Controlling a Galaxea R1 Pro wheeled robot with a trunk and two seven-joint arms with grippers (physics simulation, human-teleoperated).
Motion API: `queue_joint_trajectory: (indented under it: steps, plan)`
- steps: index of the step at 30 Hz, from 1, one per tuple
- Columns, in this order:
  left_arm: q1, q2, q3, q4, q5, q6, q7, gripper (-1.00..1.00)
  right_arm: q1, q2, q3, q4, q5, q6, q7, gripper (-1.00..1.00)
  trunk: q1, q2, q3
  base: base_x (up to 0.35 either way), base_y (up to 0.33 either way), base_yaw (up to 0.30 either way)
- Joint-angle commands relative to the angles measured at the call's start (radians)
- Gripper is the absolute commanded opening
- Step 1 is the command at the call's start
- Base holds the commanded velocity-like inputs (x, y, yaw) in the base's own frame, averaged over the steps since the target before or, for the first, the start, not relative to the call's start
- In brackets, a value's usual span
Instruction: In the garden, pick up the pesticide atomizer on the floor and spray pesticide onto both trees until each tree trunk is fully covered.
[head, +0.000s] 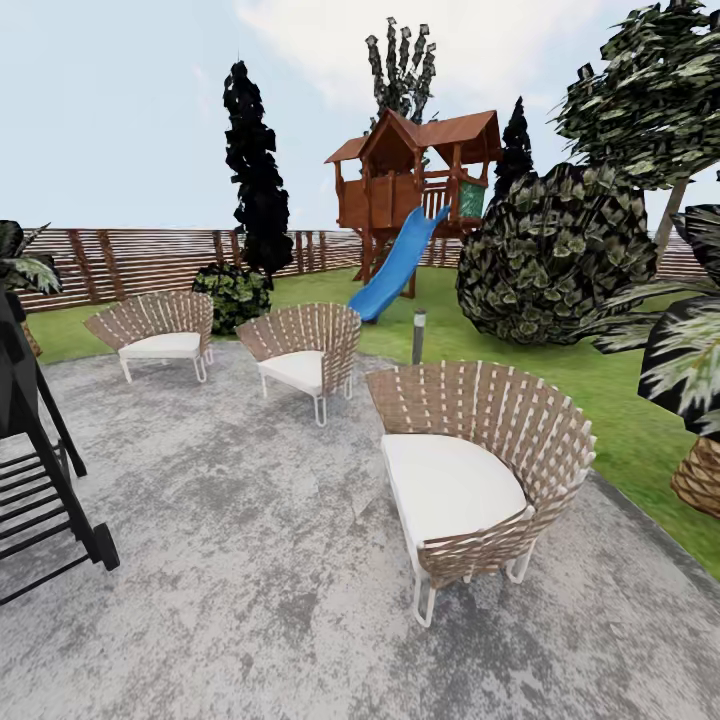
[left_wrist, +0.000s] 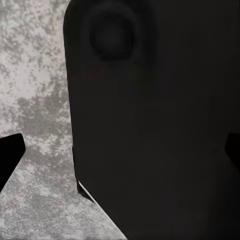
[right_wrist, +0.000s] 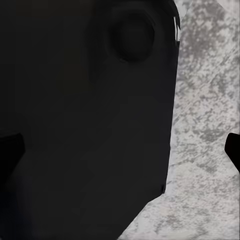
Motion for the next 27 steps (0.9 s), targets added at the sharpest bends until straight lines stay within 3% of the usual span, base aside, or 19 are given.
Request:
queue_joint_trajectory:
  steps: [1, 16, 27]
  plan:
    - [0.000, 0.000, 0.000, 0.000, 0.000, 0.000, 0.000, 1.00, 0.000, 0.000, 0.000, 0.000, 0.000, 0.000, 0.000, 1.00, 0.000, 0.000, 0.000, 0.000, 0.000, 0.000]
    - [0.003, -0.002, -0.004, -0.018, -0.005, -0.003, -0.004, 1.00, -0.002, 0.081, -0.004, -0.070, 0.002, -0.042, 0.007, 1.00, 0.000, 0.000, 0.000, 0.000, 0.000, 0.000]
    - [0.001, 0.006, 0.001, -0.017, 0.003, -0.050, -0.003, 1.00, -0.002, 0.083, -0.006, -0.080, 0.002, -0.096, 0.006, 1.00, 0.000, 0.000, 0.000, -0.096, 0.031, 0.000]
